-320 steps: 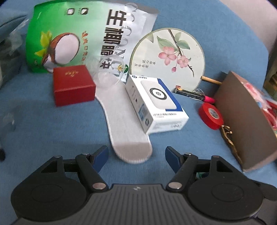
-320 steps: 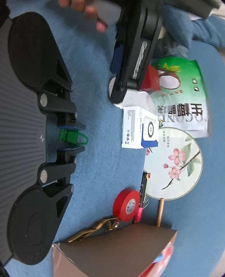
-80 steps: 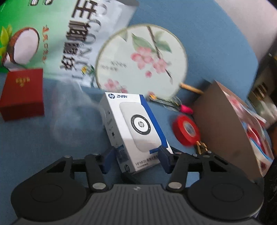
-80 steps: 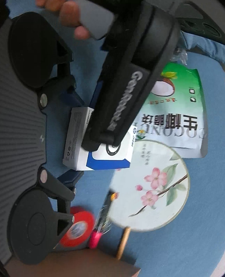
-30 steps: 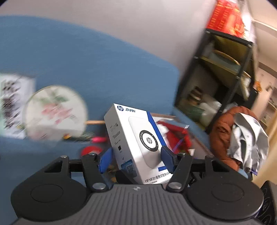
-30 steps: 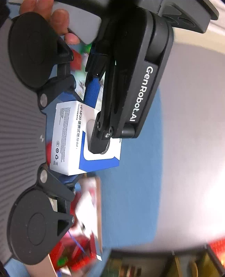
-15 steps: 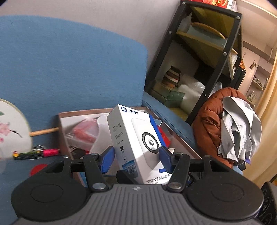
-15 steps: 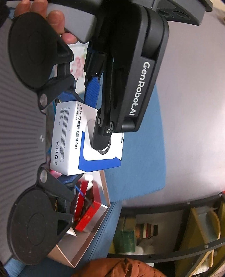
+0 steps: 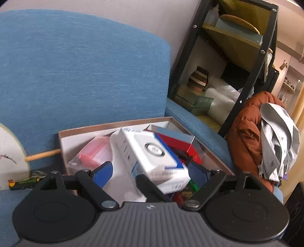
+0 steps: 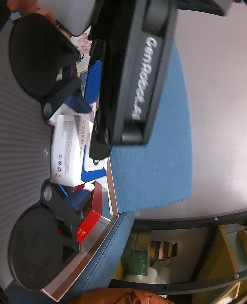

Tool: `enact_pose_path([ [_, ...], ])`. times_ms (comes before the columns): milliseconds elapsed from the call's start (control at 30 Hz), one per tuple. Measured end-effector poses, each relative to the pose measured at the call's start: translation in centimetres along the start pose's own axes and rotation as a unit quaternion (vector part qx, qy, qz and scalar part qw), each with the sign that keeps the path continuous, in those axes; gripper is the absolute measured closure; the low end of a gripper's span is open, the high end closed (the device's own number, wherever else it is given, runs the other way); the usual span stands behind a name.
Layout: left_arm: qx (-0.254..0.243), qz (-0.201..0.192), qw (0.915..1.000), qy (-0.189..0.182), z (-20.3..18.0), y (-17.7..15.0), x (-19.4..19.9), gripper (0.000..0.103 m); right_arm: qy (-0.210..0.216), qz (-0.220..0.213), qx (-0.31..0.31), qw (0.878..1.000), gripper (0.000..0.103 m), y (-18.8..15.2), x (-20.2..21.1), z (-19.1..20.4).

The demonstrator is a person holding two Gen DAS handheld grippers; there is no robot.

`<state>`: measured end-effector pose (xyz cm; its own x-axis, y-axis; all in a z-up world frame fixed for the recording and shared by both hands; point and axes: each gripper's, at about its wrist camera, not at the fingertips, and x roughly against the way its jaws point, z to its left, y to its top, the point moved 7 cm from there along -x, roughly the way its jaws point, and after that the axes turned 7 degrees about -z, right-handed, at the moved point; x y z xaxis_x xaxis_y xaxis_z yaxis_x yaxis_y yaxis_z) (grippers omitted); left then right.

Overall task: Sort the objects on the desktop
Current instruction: 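Carry the power-bank box into the cardboard box and open the left gripper, then move the left gripper back to the red gift box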

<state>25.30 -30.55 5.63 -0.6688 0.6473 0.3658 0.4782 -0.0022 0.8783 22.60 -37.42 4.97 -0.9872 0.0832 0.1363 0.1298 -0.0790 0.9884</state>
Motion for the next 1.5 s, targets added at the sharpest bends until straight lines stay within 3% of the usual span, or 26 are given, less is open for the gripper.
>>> enact_pose_path([
  [367,0.005,-0.012,0.9996,0.027,1.9,-0.7,2.9,0.01,-0.007,0.008,0.023,1.0,0.014,-1.1,1.7,1.5],
  [767,0.012,-0.018,0.9988,0.045,2.4,-1.5,5.6,0.01,-0.003,0.013,0.036,0.999,0.013,0.0,3.5,2.9],
  [1200,0.009,-0.047,0.9972,0.057,3.1,-1.5,9.8,0.009,0.044,0.004,0.081,0.996,0.009,1.8,5.7,7.2],
  [1500,0.033,-0.053,0.9946,0.083,6.2,-2.3,13.0,0.008,0.083,0.015,0.105,0.991,0.008,1.6,5.9,10.7],
])
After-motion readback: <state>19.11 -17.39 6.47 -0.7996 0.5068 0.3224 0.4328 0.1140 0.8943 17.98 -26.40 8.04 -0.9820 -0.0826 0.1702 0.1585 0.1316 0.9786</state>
